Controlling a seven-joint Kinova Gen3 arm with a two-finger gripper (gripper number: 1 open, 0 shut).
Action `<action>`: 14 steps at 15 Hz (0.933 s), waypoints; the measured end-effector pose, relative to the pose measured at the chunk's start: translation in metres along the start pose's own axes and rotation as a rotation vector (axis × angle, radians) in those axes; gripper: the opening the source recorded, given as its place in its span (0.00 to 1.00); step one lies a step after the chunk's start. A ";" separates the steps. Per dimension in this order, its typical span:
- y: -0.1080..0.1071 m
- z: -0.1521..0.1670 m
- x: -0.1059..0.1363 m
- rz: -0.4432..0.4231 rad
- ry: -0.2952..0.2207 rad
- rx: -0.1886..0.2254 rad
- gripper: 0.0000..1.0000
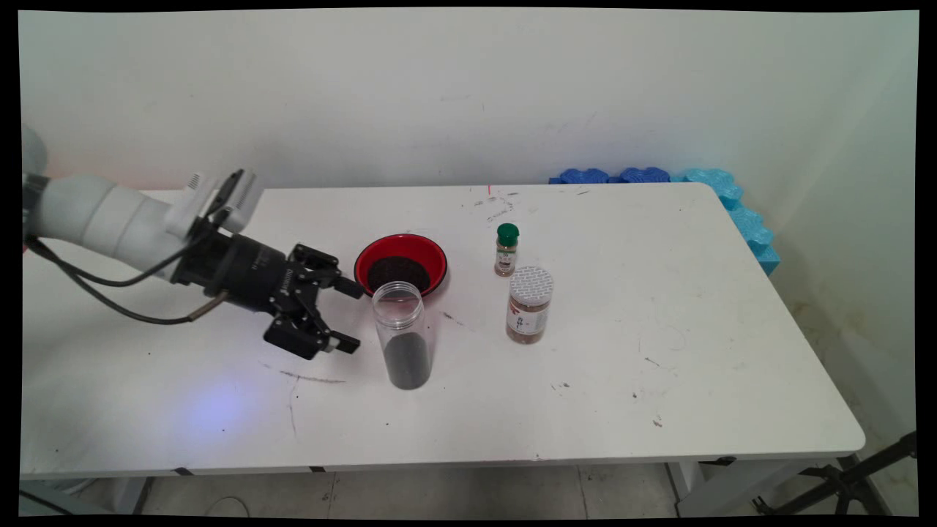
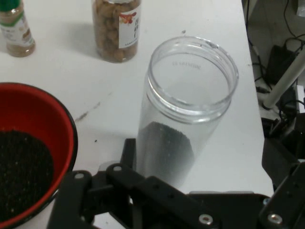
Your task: Pick up the black seasoning powder from the table
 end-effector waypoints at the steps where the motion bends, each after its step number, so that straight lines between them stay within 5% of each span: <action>1: -0.001 0.004 0.001 0.004 -0.001 -0.001 1.00; 14: -0.009 0.042 0.014 0.071 -0.019 -0.003 1.00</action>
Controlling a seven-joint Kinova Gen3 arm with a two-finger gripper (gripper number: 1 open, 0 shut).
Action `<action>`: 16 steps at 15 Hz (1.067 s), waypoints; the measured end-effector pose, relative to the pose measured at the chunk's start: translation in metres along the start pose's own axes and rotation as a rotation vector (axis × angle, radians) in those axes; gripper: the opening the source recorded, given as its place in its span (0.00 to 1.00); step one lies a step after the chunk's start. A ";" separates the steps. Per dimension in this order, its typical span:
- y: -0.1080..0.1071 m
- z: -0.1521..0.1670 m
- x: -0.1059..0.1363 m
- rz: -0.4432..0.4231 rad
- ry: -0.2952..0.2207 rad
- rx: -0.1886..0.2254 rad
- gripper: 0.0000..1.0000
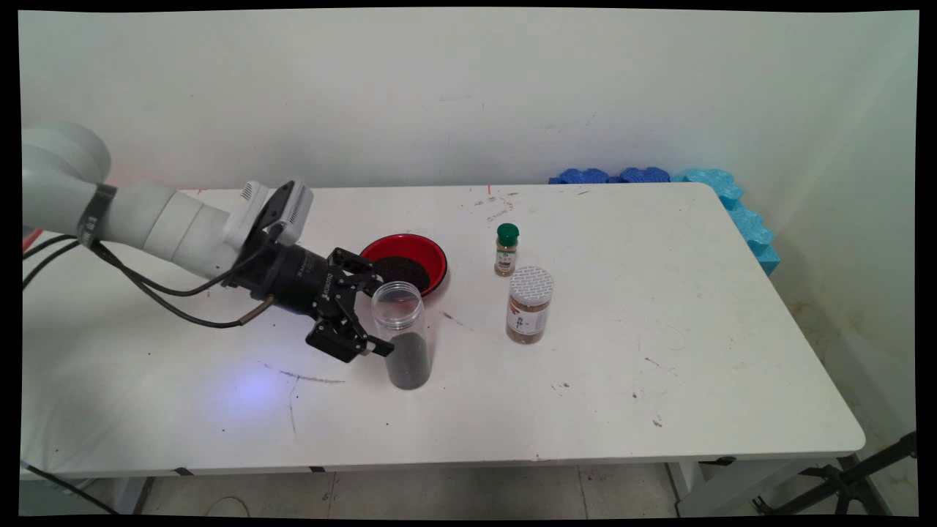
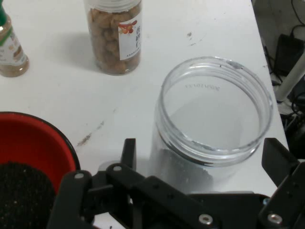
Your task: Pick up the black seasoning powder from the table, then pour the black seasoning powder in the red bowl
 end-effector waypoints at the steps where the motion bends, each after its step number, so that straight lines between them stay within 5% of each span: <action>1: 0.000 0.001 0.000 0.001 -0.001 0.001 1.00; 7: -0.002 0.007 0.002 -0.002 -0.004 0.005 1.00; 8: -0.002 0.008 0.003 -0.004 -0.003 0.006 0.00; 16: -0.003 0.002 0.011 0.033 0.045 -0.016 0.00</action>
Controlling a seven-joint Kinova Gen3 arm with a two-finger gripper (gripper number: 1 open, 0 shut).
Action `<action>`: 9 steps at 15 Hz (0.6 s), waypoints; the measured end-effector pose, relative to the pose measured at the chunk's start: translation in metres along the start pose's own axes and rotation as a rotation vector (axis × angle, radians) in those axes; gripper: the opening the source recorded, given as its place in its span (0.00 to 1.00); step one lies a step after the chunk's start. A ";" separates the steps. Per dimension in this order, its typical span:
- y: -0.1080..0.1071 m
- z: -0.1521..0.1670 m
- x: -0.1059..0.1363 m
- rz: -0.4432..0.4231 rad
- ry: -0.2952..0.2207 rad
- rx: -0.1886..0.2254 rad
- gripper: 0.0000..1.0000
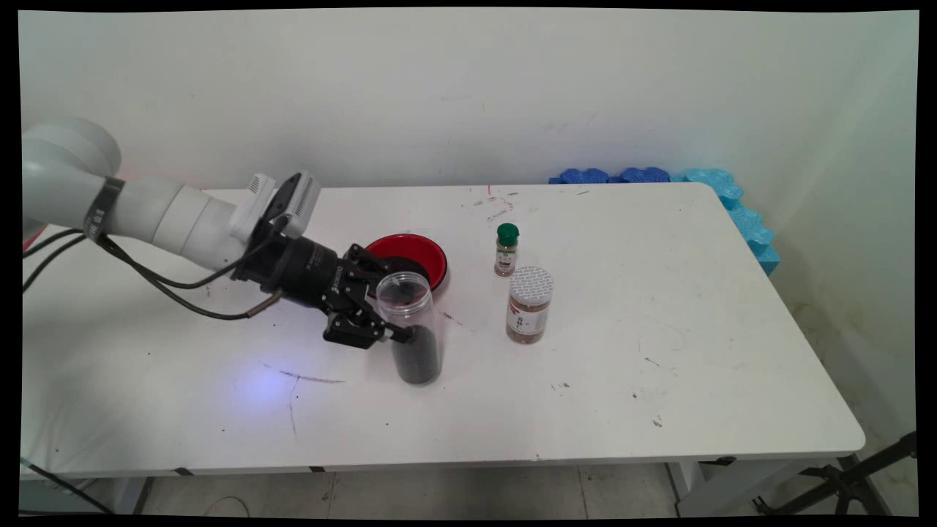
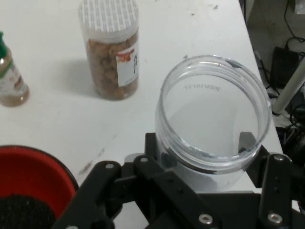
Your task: Pour the black seasoning powder in the red bowl
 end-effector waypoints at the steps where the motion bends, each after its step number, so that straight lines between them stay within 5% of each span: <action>1: 0.000 -0.003 0.002 0.017 0.010 -0.004 0.00; 9: -0.007 -0.033 0.034 -0.008 0.087 -0.049 0.00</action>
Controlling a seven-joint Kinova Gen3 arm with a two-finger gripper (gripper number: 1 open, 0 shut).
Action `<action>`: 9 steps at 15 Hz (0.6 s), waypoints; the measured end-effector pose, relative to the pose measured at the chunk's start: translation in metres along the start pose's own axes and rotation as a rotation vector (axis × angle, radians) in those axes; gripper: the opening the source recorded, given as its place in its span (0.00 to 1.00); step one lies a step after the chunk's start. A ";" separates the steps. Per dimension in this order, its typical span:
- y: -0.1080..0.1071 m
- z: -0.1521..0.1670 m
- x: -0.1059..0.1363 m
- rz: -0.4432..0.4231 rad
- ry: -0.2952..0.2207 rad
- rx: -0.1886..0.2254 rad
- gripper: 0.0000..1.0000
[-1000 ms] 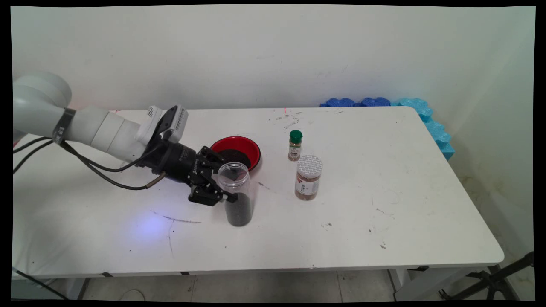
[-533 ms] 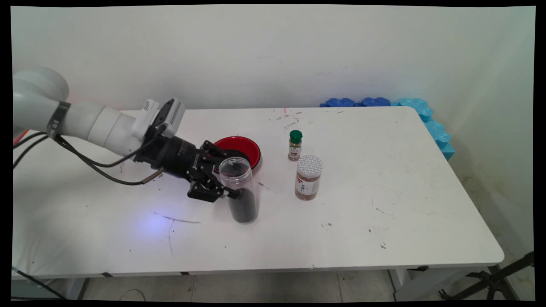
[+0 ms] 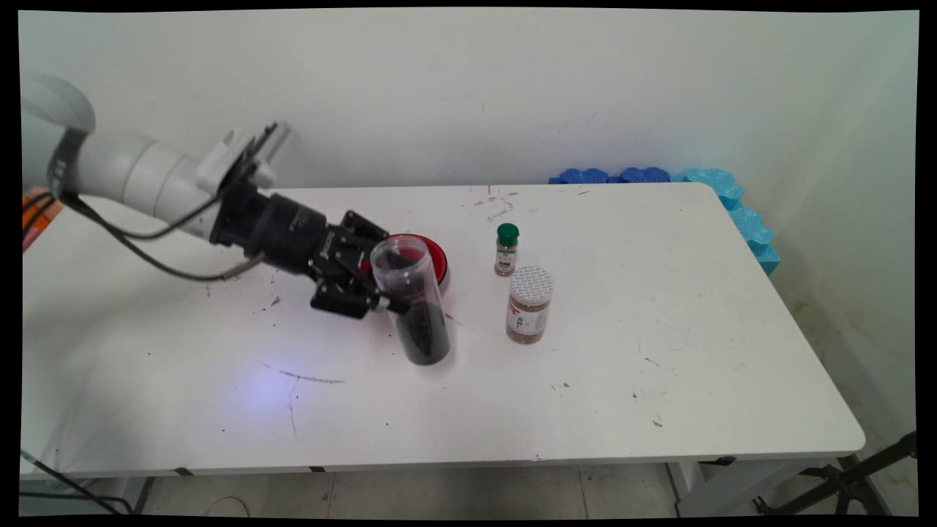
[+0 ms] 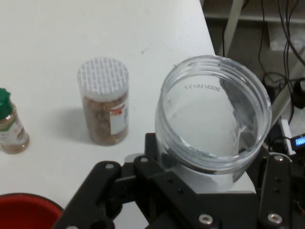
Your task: Pour the black seasoning powder in the red bowl
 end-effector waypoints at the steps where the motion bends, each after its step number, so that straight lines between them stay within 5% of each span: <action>1: -0.002 -0.004 0.006 -0.009 0.007 0.001 0.00; 9: -0.022 -0.028 0.036 -0.151 0.053 0.037 0.00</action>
